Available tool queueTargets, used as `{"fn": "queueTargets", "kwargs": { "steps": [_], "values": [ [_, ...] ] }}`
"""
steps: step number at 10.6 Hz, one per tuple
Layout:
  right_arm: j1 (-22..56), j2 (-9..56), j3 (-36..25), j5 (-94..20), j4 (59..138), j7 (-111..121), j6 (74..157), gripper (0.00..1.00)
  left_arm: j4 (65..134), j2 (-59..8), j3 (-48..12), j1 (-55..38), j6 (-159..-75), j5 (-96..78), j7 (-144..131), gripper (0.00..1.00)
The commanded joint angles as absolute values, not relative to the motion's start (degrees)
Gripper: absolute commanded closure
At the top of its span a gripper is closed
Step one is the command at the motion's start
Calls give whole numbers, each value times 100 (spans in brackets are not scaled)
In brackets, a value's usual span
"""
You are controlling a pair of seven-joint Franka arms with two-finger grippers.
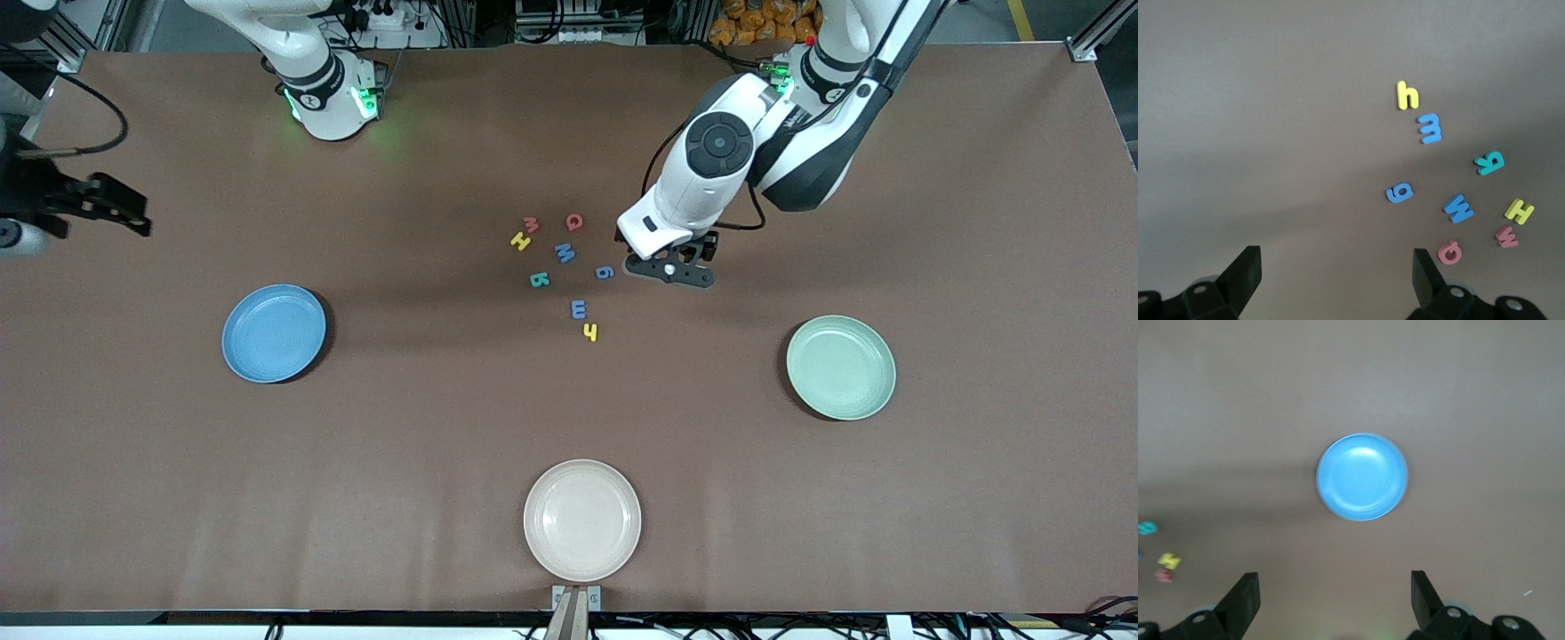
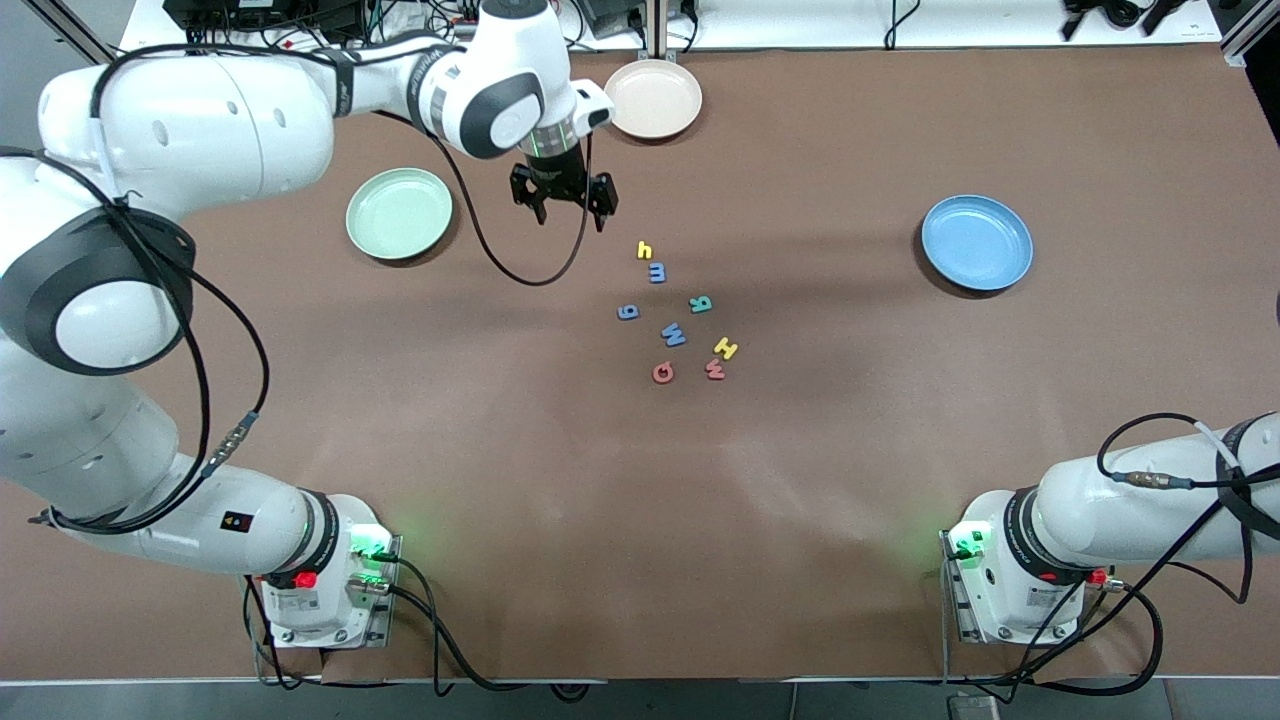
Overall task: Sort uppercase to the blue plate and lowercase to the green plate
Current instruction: 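Move the left gripper toward the scattered foam letters, then lower the left gripper to the blue g while the right gripper reaches the H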
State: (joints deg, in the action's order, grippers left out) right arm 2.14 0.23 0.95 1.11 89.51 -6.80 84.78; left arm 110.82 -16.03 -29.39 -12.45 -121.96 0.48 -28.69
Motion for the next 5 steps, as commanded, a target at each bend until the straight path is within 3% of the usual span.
{"fn": "queueTargets", "kwargs": {
  "steps": [1, 5],
  "values": [
    [753, 18, 88, -44, 9043, -1991, 8367, 0, 11101, -1967, -2971, -1580, -12672, 307, -3372, 0],
    [1597, -26, 97, -131, 9797, -3784, 9190, 0, 11101, -2521, -2962, -1924, -13060, 993, -4612, 5]
  ]
}}
